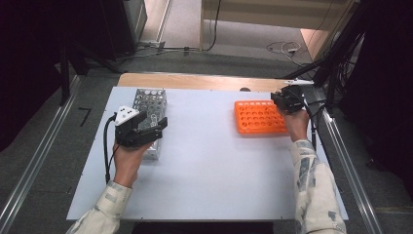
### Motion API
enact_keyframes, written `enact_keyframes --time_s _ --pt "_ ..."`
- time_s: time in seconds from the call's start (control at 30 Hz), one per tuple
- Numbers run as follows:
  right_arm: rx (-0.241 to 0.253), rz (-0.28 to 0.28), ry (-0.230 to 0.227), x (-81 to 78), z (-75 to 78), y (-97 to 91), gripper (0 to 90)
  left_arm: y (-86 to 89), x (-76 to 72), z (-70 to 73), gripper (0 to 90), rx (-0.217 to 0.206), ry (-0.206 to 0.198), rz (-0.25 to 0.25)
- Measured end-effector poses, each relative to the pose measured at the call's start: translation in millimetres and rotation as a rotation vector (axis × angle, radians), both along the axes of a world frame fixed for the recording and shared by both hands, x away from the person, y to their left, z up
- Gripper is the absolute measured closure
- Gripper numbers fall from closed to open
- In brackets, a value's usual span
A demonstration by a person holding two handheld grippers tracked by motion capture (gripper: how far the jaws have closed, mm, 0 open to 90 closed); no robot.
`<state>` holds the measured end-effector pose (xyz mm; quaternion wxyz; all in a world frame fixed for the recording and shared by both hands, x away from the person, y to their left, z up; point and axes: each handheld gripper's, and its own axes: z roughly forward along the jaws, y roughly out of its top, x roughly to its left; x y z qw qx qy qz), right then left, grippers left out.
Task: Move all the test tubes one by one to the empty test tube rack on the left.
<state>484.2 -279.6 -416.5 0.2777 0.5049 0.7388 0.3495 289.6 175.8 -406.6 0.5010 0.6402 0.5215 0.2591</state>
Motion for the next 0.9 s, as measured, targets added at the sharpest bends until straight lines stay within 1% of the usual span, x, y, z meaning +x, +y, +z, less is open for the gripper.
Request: enact_keyframes --time_s 0.13,0.3,0.5,0.6,0.67,0.73,0.9 --pt "-0.008 0.013 -0.004 -7.4 6.4 1.8 73.0 -1.4 0.9 -0.8 21.2 0.007 0.013 -0.014" --pt "-0.016 0.039 -0.018 -16.8 13.8 7.2 73.3 -2.8 -0.3 0.2 21.2 0.007 0.007 -0.016" --pt "0.01 0.065 -0.023 -26.5 17.7 11.9 73.5 -4.0 -1.2 0.9 21.2 0.011 0.006 -0.019" --pt "0.011 0.087 -0.027 -32.2 19.0 15.9 73.6 -4.4 -1.1 0.7 21.2 0.014 0.006 -0.022" --pt "0.021 0.101 -0.022 -35.9 19.9 18.7 73.6 -5.0 -1.4 1.0 21.3 0.014 0.005 -0.023" --pt "0.024 0.118 -0.03 -40.4 20.7 22.7 73.6 -5.7 -1.7 1.2 21.3 0.012 0.004 -0.026" --pt "0.04 0.187 -0.028 -54.7 23.7 37.3 73.6 -7.7 -1.8 1.1 21.4 0.016 0.006 -0.035"
